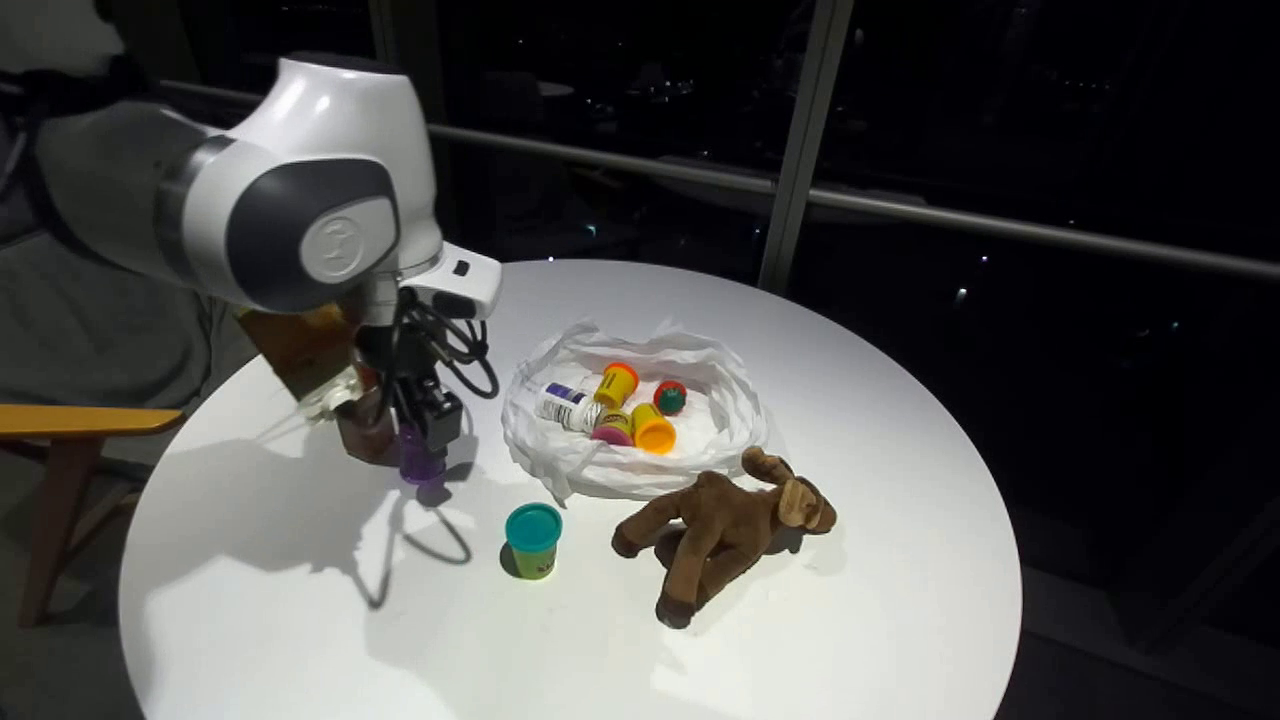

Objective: Remove the objects in the plastic and put them on the table

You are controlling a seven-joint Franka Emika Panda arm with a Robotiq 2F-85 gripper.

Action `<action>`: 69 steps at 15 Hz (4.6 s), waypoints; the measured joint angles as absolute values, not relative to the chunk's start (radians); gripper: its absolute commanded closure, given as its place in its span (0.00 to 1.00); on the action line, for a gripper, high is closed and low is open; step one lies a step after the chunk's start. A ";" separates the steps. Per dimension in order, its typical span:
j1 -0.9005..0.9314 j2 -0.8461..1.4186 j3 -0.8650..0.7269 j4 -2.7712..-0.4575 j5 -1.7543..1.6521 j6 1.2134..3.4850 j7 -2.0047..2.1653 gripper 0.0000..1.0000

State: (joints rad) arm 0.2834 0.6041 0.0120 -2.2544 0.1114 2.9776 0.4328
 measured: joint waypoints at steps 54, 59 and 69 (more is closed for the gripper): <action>0.139 1.129 -0.055 -1.283 -0.007 2.542 0.123 0.00; 0.139 1.190 -0.071 -1.214 -0.022 2.536 0.125 0.49; 0.146 1.211 -0.084 -1.142 -0.022 2.536 0.159 0.80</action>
